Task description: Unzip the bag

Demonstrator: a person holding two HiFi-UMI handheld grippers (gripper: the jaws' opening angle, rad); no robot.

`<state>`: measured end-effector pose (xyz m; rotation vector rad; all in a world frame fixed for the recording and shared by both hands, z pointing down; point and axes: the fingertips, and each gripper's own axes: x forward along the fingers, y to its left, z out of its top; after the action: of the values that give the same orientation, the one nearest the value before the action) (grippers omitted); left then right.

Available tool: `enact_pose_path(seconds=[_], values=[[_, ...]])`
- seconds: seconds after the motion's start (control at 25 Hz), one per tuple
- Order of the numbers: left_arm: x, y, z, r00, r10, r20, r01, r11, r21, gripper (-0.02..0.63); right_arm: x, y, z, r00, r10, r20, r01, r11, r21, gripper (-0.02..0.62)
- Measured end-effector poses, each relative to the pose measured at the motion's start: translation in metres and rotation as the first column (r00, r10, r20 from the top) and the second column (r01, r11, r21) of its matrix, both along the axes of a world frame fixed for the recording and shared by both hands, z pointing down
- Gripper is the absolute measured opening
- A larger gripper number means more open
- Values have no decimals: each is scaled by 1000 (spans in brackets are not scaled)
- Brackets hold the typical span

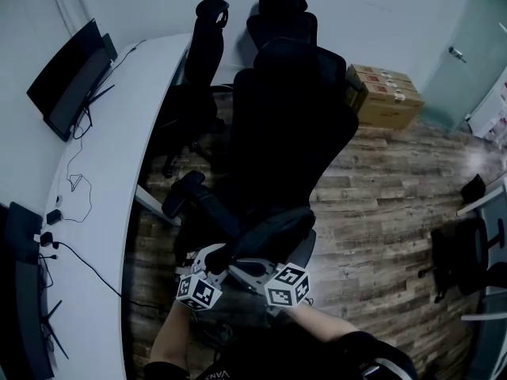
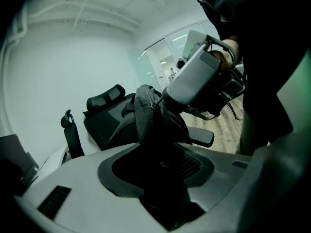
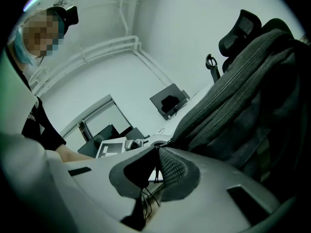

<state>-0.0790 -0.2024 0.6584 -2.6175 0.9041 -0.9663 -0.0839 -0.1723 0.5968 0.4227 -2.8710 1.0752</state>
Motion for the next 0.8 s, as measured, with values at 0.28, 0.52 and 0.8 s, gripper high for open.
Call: enact_pose_path(seconds=[0.28,0.52,0.8], values=[[3,-6,-2,998,-68,16,67,997,42,132,12,-4,-7,999,-5,44,7,999,-41,48],[-2,-10,-3,991,-131,9,130,990,61,114,16,-11,-15,992,7,123,11,989,-145,46],[-4,-11,-1,990,-140,22,138,989,56,107,30,-19,-24,985,38,167,-4,980,-197,46]])
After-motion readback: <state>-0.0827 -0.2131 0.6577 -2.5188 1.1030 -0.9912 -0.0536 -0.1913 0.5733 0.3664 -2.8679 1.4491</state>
